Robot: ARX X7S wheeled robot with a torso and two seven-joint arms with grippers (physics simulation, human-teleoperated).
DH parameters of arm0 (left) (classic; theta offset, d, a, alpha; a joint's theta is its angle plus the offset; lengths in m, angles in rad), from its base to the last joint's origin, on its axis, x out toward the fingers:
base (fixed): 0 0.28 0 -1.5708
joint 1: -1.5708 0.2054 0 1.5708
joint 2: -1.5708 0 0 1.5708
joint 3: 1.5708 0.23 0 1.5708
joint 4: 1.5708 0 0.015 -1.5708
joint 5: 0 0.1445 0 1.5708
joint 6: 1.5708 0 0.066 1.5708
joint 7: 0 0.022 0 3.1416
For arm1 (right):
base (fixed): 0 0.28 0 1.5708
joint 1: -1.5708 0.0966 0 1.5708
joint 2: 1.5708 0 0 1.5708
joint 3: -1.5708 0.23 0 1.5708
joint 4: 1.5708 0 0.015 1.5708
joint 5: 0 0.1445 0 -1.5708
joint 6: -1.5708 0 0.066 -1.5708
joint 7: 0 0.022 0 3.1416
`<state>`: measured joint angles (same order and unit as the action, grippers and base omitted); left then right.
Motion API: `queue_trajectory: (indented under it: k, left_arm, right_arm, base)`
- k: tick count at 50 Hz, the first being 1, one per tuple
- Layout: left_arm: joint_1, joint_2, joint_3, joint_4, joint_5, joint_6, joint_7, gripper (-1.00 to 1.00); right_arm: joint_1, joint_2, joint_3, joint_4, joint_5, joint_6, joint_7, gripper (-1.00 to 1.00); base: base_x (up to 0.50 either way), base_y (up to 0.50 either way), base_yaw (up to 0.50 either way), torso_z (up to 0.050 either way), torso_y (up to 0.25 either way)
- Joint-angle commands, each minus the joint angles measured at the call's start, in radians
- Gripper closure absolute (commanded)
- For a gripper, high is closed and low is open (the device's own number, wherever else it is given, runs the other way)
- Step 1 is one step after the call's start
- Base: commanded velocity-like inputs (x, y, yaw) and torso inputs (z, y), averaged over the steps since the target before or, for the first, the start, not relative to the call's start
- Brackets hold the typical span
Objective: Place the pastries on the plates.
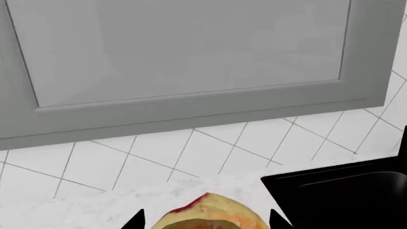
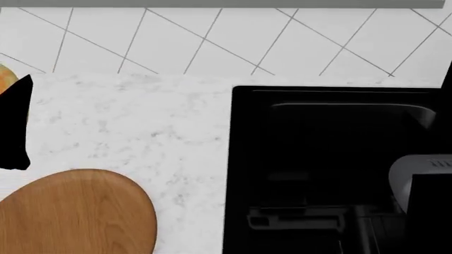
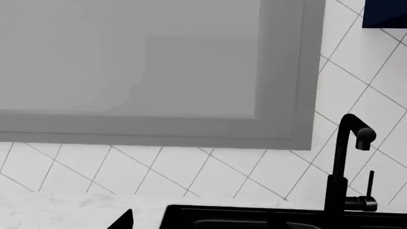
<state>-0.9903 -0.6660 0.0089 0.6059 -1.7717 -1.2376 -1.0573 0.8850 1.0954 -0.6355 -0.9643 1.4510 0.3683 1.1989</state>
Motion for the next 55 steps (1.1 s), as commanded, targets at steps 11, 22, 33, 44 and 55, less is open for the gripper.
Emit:
queue_trajectory:
  k: [11,22,33,44,55]
  left_arm:
    - [-0.185,0.008,0.233,-0.255,-0.026,-0.137,0.038,1.00]
    - [-0.305,0.034,0.396,-0.507,-0.001,-0.267,0.146,1.00]
    - [-0.331,0.047,0.522,-0.676,0.219,-0.271,0.422,1.00]
    - [-0.344,0.033,0.640,-0.717,0.265,-0.277,0.488,1.00]
    - [-0.290,0.009,0.688,-0.708,0.297,-0.230,0.516,1.00]
  right_arm:
    - [-0.039,-0.012,-0.008,0.013,-0.032,-0.016,-0.014,-1.00]
    - [-0.036,-0.029,-0.018,0.006,-0.029,-0.004,0.005,-1.00]
    - [-0.052,-0.003,-0.010,0.012,-0.027,-0.017,-0.014,-1.00]
    - [-0.062,-0.009,-0.012,0.021,-0.040,-0.020,-0.021,-1.00]
    - [-0.083,-0.004,-0.009,0.015,-0.055,-0.035,-0.018,-1.00]
  base:
    - [0.00,0.00,0.00,0.000,0.000]
    - [0.00,0.00,0.00,0.000,0.000]
    - [0.00,0.00,0.00,0.000,0.000]
    - [0.00,0.00,0.00,0.000,0.000]
    - [0.00,0.00,0.00,0.000,0.000]
